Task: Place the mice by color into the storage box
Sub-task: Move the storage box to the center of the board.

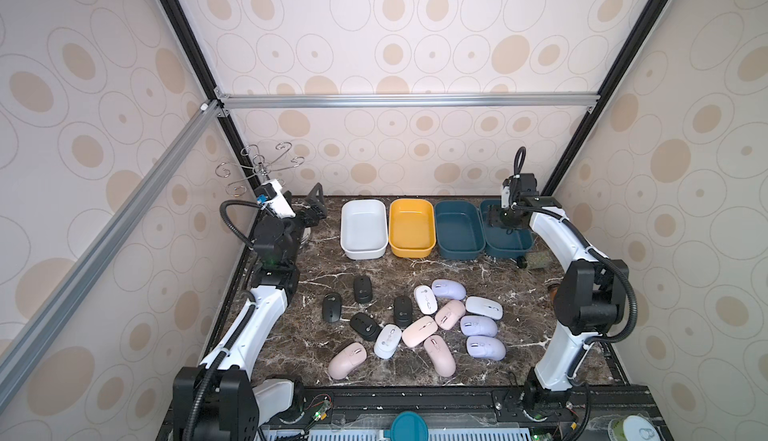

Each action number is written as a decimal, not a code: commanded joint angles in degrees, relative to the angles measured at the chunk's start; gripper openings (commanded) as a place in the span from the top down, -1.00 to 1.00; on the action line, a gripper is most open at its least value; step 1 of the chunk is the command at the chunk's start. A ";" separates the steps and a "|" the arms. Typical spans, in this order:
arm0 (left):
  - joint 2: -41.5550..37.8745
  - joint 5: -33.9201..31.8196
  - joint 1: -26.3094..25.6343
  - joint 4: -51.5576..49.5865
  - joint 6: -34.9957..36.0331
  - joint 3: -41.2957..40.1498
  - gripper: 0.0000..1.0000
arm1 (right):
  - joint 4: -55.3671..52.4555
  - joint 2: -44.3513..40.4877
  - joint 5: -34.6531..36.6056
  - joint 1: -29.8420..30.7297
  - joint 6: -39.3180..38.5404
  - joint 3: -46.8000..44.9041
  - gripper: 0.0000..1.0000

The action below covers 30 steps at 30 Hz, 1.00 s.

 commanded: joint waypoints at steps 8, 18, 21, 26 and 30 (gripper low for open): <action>1.17 7.77 -2.10 0.67 -0.23 -1.35 -0.81 | 5.96 -10.07 3.74 0.47 -1.41 -8.96 -0.35; 2.35 9.53 -2.90 3.08 -2.22 -3.12 -0.81 | 21.75 -17.93 12.54 6.37 2.12 -25.87 -0.42; 3.27 10.79 -3.25 3.35 -3.09 -3.29 -0.80 | 24.03 -14.14 11.98 7.07 4.61 -26.30 -0.44; 4.36 12.28 -4.28 3.40 -3.22 -3.11 -0.80 | 28.76 -7.76 13.83 7.08 6.17 -24.95 -0.49; 5.28 13.71 -4.98 3.75 -4.09 -2.93 -0.79 | 26.10 -1.66 14.24 6.90 3.92 -19.87 -0.50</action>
